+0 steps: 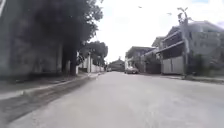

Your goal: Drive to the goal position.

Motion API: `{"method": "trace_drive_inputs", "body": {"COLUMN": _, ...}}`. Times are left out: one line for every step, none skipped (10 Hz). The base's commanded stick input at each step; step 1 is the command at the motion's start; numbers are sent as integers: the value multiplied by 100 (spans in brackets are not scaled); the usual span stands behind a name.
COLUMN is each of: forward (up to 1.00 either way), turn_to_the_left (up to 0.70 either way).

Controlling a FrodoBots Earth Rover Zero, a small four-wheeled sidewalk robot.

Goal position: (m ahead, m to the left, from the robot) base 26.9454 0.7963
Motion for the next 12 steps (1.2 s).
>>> {"method": "trace_drive_inputs", "body": {"forward": 70, "turn_to_the_left": 0}}
{"method": "trace_drive_inputs", "body": {"forward": 70, "turn_to_the_left": 0}}
{"method": "trace_drive_inputs", "body": {"forward": 70, "turn_to_the_left": 0}}
{"method": "trace_drive_inputs", "body": {"forward": 70, "turn_to_the_left": 0}}
{"method": "trace_drive_inputs", "body": {"forward": 70, "turn_to_the_left": 0}}
{"method": "trace_drive_inputs", "body": {"forward": 70, "turn_to_the_left": 0}}
{"method": "trace_drive_inputs", "body": {"forward": 70, "turn_to_the_left": 0}}
{"method": "trace_drive_inputs", "body": {"forward": 70, "turn_to_the_left": 0}}
{"method": "trace_drive_inputs", "body": {"forward": 70, "turn_to_the_left": 0}}
{"method": "trace_drive_inputs", "body": {"forward": 70, "turn_to_the_left": 0}}
{"method": "trace_drive_inputs", "body": {"forward": 70, "turn_to_the_left": 0}}
{"method": "trace_drive_inputs", "body": {"forward": 70, "turn_to_the_left": 0}}
